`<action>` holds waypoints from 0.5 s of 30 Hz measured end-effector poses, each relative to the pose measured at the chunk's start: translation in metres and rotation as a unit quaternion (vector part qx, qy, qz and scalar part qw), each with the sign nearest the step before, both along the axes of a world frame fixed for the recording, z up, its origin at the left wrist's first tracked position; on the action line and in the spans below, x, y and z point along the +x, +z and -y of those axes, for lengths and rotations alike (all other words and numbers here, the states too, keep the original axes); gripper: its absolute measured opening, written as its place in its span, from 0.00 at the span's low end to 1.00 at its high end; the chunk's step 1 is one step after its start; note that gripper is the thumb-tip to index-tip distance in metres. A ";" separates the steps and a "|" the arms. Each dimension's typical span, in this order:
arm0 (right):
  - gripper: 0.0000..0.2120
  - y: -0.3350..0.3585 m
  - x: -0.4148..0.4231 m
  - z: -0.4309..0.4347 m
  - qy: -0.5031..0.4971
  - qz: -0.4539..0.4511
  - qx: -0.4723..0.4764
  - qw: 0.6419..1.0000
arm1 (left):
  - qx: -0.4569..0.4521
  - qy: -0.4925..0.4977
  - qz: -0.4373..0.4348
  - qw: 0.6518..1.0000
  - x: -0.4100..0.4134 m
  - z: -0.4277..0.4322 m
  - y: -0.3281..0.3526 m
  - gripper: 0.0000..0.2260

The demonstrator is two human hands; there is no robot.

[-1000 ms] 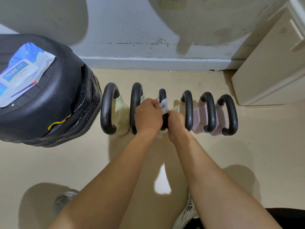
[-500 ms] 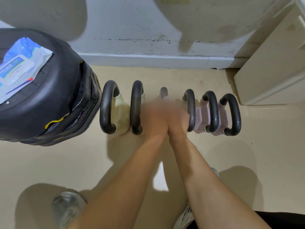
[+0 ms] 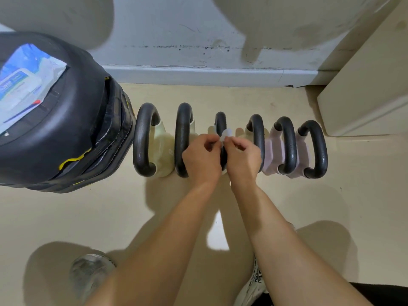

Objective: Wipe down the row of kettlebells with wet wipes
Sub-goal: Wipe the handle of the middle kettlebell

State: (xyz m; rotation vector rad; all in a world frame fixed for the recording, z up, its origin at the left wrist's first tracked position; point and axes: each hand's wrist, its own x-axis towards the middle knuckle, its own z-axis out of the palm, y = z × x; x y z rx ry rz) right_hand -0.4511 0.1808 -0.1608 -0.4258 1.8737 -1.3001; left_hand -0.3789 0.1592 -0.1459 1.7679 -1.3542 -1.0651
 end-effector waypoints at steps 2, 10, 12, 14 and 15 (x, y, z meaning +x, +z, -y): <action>0.08 0.003 -0.001 0.005 -0.019 -0.014 -0.008 1.000 | -0.006 0.001 0.007 1.000 -0.002 0.002 0.002 0.02; 0.08 0.019 -0.014 0.039 0.035 -0.052 -0.023 0.998 | 0.016 0.010 -0.029 0.999 -0.019 0.031 0.008 0.06; 0.09 0.020 -0.014 0.038 0.091 -0.069 -0.027 0.993 | 0.024 0.005 -0.022 0.999 -0.021 0.032 0.010 0.06; 0.13 0.017 -0.014 0.031 0.140 -0.018 -0.038 0.989 | 0.019 -0.003 -0.021 1.000 -0.020 0.025 0.012 0.10; 0.14 0.016 -0.014 0.026 0.139 0.041 -0.054 0.988 | 0.020 -0.005 -0.036 0.999 -0.018 0.020 0.012 0.09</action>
